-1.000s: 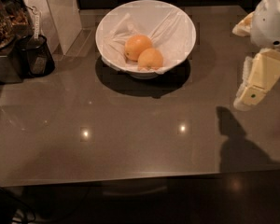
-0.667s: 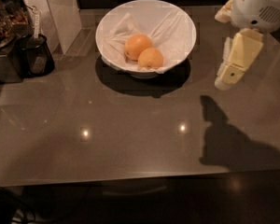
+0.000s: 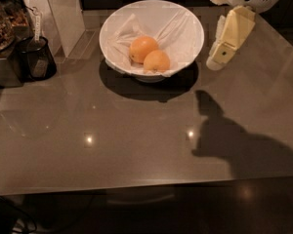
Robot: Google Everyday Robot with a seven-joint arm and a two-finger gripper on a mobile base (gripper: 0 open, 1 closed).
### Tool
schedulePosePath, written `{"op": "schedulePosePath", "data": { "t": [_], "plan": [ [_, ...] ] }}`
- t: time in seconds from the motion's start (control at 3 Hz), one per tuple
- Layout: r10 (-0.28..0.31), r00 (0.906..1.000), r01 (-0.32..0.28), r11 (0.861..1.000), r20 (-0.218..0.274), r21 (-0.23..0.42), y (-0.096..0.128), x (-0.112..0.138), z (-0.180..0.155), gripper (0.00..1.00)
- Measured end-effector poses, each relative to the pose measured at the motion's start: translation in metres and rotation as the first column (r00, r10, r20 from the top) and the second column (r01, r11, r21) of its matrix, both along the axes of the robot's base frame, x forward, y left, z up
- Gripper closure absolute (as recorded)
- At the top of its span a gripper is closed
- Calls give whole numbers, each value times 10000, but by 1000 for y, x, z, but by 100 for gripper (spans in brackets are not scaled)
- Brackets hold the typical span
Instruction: Pick orange from white bowl
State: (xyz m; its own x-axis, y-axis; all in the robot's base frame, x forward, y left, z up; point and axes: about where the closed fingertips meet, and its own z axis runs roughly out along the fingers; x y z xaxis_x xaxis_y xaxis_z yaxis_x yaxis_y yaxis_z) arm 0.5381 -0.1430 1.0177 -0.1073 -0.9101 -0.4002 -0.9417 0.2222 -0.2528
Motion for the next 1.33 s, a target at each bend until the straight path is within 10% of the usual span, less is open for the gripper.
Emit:
{"op": "schedulePosePath", "data": {
  "t": [1.33],
  "plan": [
    [-706,9964,629,9867,468,1502,21,69,9,0]
  ]
}}
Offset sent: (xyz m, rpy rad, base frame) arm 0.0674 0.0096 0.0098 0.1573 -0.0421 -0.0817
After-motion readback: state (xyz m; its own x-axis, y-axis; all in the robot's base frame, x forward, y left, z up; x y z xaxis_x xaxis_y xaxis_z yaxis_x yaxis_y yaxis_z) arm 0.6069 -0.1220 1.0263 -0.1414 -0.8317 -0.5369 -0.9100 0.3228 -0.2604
